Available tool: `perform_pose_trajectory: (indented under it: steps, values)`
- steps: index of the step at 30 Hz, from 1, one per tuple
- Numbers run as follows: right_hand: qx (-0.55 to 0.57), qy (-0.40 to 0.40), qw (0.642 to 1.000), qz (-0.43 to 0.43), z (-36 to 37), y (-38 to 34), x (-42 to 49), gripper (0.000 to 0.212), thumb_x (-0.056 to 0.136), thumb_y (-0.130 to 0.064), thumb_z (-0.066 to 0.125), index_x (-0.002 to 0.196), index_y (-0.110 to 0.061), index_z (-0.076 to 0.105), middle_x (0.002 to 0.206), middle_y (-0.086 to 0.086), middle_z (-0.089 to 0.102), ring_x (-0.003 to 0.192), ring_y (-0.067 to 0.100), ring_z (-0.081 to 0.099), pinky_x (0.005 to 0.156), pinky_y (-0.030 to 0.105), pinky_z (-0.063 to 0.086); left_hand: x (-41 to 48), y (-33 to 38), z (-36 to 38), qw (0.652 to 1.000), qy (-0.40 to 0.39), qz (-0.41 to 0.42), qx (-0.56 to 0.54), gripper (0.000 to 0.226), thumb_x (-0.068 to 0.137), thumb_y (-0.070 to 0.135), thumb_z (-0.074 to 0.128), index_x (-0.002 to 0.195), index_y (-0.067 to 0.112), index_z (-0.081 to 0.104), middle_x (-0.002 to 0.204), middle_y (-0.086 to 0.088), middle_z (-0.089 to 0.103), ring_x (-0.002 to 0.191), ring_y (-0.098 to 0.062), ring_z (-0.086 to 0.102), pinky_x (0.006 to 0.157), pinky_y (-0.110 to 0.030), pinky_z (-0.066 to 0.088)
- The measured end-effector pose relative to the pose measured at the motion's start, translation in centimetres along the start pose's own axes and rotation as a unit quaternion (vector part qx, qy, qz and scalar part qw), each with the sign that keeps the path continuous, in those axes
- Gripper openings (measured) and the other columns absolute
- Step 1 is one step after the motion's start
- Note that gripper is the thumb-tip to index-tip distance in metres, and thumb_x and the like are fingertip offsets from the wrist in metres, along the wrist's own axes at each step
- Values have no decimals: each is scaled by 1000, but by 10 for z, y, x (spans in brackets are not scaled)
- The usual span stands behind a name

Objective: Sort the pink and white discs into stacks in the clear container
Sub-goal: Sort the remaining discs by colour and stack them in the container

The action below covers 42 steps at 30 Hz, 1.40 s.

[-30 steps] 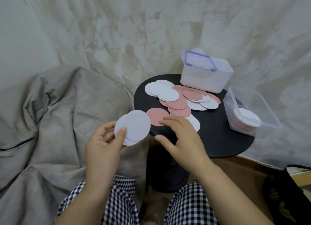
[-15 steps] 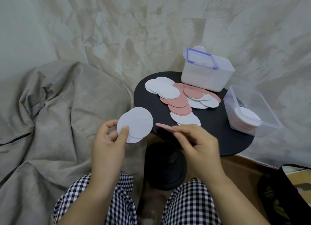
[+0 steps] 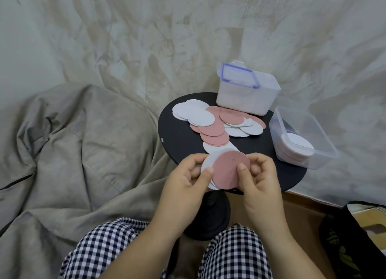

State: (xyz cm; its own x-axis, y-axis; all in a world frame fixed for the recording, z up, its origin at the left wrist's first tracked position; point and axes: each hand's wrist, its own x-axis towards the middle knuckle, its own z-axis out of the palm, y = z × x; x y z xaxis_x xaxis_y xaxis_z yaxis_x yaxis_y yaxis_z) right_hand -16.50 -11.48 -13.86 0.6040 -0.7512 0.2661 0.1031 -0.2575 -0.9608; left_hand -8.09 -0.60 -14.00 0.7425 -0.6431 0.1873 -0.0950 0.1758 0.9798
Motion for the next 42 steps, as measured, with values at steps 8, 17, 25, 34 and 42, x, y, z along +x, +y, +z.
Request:
perform_pose_trajectory:
  steps: [8, 17, 25, 34, 42]
  values:
    - [-43, 32, 997, -53, -27, -9, 11, 32, 88, -10, 57, 107, -35, 58, 102, -20, 63, 95, -10, 59, 75, 6, 46, 22, 4, 35, 988, -30, 87, 125, 36, 89, 22, 51, 123, 32, 54, 123, 14, 59, 112, 1, 54, 94, -19, 46]
    - [-163, 39, 981, -99, -51, 13, 22, 47, 84, -9, 64, 110, -46, 53, 109, -31, 62, 104, -12, 53, 84, 4, 39, 32, -17, 54, 956, -51, 164, 239, 43, 88, 24, 46, 119, 52, 43, 119, 33, 52, 112, 16, 47, 93, -5, 36]
    - [-227, 16, 963, -143, -48, 29, 22, 47, 89, -19, 45, 133, -35, 36, 112, -23, 52, 104, -14, 47, 83, -1, 33, 31, -24, 58, 928, -60, 200, 309, 54, 89, 36, 26, 142, 29, 21, 123, 30, 36, 114, 13, 36, 88, 7, 22]
    - [-78, 76, 990, -93, -51, 23, 15, 46, 84, -3, 62, 109, -42, 56, 100, -17, 68, 94, -8, 61, 77, 4, 44, 26, -18, 58, 975, 75, 152, 141, 36, 85, 3, 63, 98, 37, 64, 100, 13, 67, 94, 5, 61, 79, -7, 45]
    - [-142, 104, 974, -143, -51, 24, 12, 43, 82, -1, 64, 104, -38, 60, 103, -18, 66, 101, -5, 58, 81, 5, 42, 27, -15, 61, 976, 101, 140, 132, 37, 80, 0, 68, 88, 36, 66, 90, 14, 68, 87, 3, 63, 74, -5, 45]
